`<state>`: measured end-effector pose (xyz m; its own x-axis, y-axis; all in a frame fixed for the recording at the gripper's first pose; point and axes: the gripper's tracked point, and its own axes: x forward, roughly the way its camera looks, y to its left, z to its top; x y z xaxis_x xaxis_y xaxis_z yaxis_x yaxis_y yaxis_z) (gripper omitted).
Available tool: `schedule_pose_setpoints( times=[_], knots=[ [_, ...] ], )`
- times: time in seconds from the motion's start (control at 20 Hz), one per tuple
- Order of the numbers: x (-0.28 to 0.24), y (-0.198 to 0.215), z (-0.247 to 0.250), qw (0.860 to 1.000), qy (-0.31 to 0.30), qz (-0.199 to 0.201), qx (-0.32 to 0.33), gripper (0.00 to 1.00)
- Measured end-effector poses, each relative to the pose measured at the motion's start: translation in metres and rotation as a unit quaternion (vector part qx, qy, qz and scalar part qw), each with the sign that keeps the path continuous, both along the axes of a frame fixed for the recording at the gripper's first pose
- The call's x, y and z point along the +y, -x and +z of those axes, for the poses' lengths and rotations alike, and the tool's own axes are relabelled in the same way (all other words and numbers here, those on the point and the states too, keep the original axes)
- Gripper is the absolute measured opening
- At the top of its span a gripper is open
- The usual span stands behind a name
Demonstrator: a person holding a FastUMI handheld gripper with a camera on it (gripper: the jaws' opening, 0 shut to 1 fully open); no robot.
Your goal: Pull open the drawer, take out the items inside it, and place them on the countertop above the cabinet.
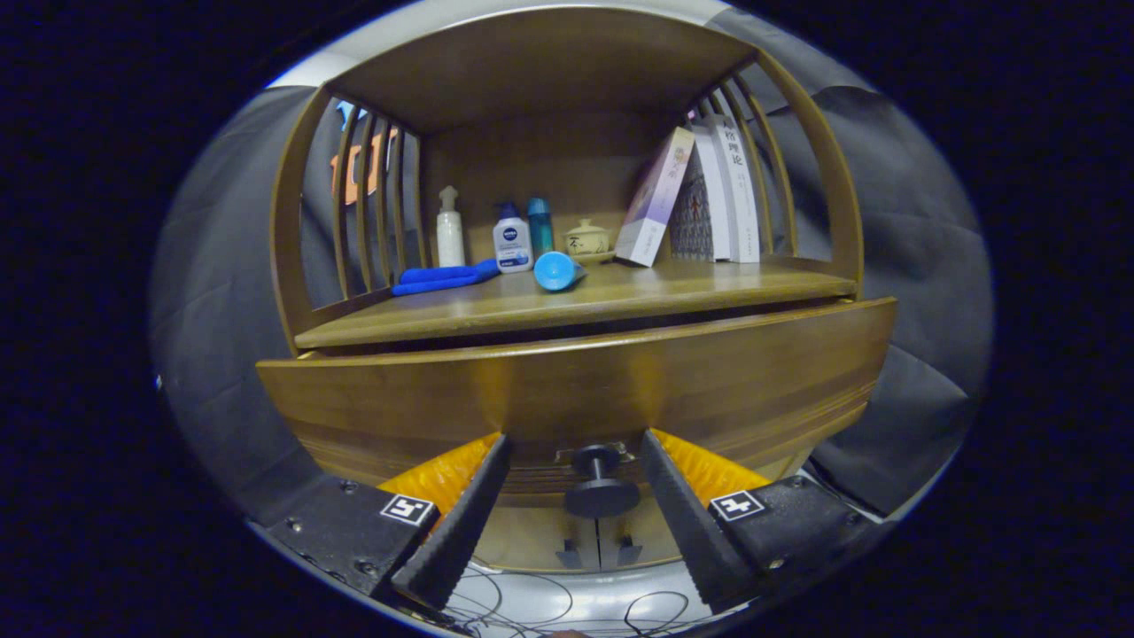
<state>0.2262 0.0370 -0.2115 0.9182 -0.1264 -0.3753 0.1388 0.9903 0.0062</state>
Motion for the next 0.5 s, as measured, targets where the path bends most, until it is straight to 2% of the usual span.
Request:
schedule_pose_setpoints(
  times=[0.25, 0.5],
  knots=[
    [-0.002, -0.033, -0.003, 1.000, -0.007, -0.009, 0.000, 0.99],
    [0.000, -0.026, -0.001, 1.000, -0.005, 0.000, 0.002, 0.98]
  ],
)
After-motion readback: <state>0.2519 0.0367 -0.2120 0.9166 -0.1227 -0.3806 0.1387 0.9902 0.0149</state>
